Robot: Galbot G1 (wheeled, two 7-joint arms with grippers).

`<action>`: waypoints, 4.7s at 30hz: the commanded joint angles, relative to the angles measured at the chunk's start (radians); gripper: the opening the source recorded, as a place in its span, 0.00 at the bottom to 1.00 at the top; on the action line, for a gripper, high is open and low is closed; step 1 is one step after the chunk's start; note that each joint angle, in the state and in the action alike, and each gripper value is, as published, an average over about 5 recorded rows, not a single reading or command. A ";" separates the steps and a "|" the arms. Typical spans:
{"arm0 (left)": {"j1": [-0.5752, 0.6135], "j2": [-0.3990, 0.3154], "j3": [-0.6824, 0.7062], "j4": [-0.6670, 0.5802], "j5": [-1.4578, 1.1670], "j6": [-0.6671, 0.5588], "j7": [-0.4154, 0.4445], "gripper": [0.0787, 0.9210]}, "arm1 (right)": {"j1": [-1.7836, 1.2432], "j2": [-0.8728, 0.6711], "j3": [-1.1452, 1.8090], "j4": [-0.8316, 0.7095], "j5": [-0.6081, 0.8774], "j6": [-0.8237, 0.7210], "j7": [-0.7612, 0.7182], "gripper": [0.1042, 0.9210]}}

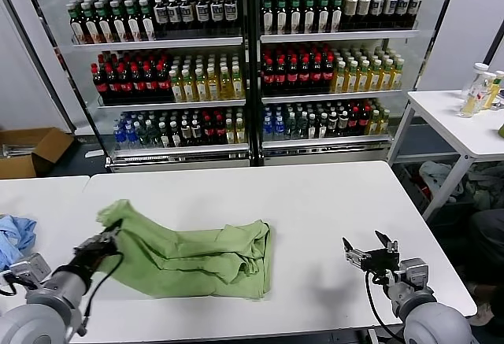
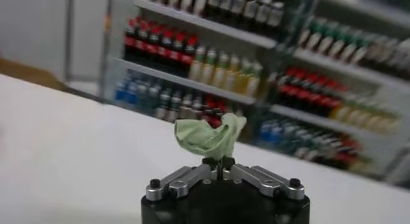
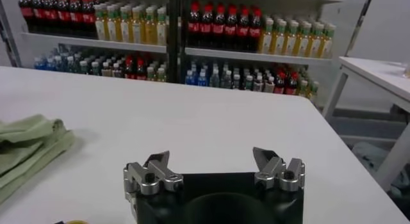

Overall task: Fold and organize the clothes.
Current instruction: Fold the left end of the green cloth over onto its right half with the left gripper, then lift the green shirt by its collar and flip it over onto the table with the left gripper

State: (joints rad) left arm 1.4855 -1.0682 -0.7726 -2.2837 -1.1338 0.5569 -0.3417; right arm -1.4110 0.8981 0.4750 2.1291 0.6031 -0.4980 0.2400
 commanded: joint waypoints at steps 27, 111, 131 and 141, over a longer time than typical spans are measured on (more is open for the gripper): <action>-0.334 -0.237 0.581 0.273 0.011 0.007 0.085 0.09 | 0.028 -0.011 -0.001 -0.029 0.000 0.007 -0.008 0.88; -0.166 0.287 -0.351 0.297 -0.210 0.026 0.154 0.04 | 0.010 0.024 0.029 0.002 -0.004 -0.001 -0.002 0.88; -0.354 -0.033 0.538 0.223 0.465 0.022 0.018 0.03 | -0.019 0.026 0.035 0.020 -0.009 0.013 -0.008 0.88; -0.454 -0.228 0.637 0.367 0.188 -0.012 -0.006 0.03 | 0.032 0.027 -0.008 -0.015 -0.008 0.020 -0.013 0.88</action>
State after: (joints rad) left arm 1.1552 -1.0910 -0.3624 -2.0241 -0.8281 0.5701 -0.3034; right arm -1.4062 0.9248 0.4879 2.1314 0.5948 -0.4801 0.2283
